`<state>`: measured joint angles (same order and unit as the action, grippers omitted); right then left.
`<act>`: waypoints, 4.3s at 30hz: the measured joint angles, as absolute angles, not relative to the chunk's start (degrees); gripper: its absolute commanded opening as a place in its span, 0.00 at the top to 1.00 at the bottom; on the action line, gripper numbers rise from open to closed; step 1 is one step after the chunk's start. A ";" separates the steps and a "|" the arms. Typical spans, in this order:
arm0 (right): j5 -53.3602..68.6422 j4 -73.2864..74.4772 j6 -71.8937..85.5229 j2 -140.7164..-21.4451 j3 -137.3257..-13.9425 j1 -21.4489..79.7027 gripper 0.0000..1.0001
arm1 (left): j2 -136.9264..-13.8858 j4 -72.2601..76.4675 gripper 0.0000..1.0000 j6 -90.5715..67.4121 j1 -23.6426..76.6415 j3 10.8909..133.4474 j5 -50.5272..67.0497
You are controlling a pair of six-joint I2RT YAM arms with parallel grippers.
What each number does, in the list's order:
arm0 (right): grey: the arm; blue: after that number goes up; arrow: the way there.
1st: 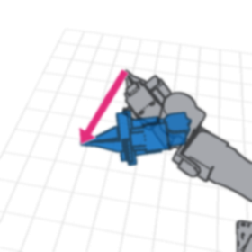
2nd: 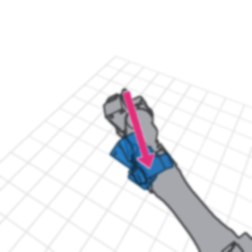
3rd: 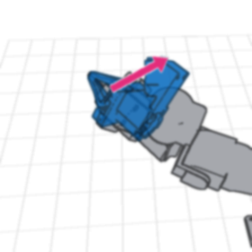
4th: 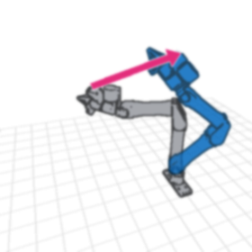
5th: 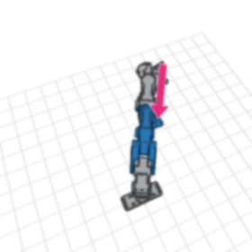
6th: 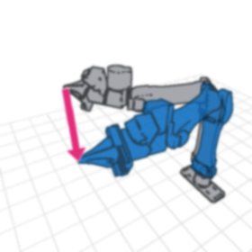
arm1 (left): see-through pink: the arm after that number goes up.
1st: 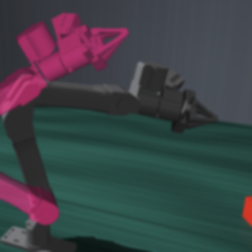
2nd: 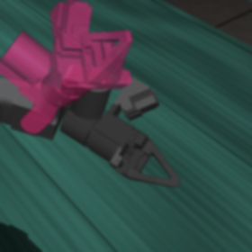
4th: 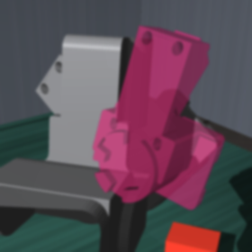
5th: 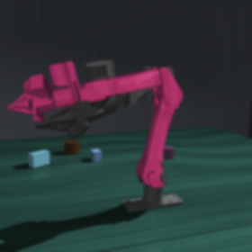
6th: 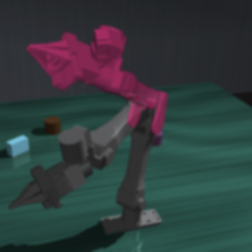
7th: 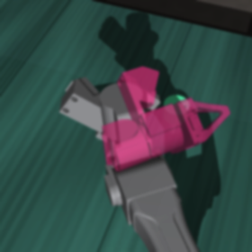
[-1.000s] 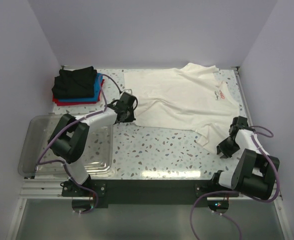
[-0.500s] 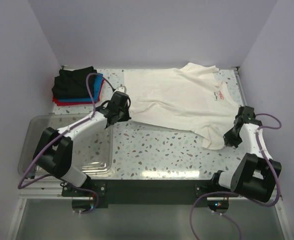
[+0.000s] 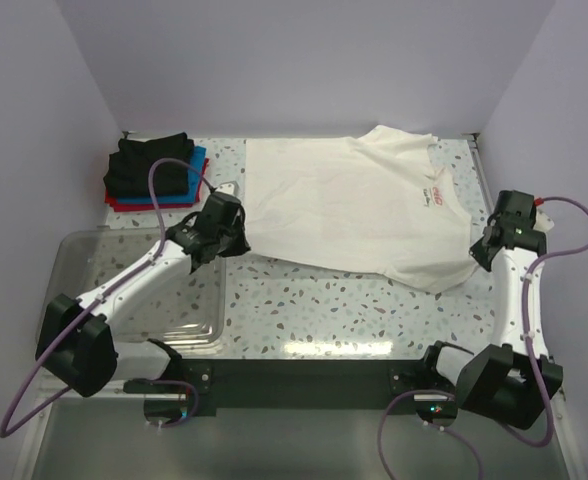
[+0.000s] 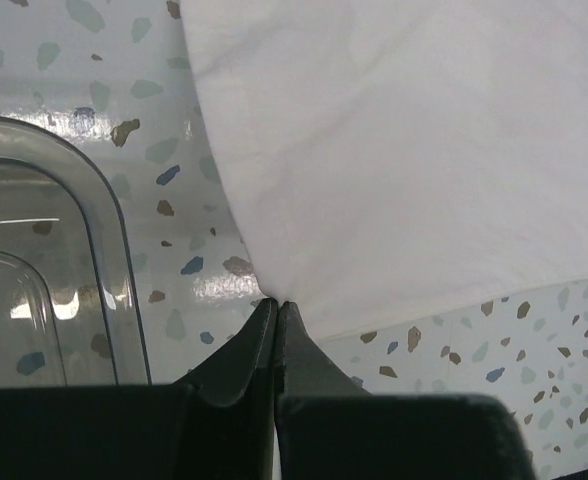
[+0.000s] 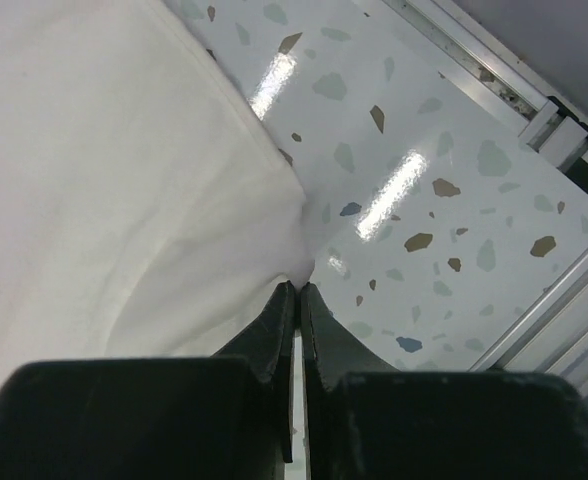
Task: Fold and stack the t-shirts
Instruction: Flatten the tshirt out, then fold the tshirt
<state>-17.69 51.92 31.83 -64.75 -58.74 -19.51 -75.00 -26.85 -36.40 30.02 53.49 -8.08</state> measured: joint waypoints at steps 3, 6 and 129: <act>-19.00 53.19 31.29 -63.37 -59.02 -19.51 1.00 | -73.21 -28.45 1.00 -37.08 30.02 52.86 -7.20; -20.12 54.30 30.81 -61.76 -59.02 -19.51 1.00 | -71.59 -30.15 1.00 -38.26 30.35 51.88 -6.17; -0.67 43.48 22.02 -115.57 -85.60 -5.58 1.00 | -99.53 -20.58 0.08 -30.17 27.14 62.35 -1.06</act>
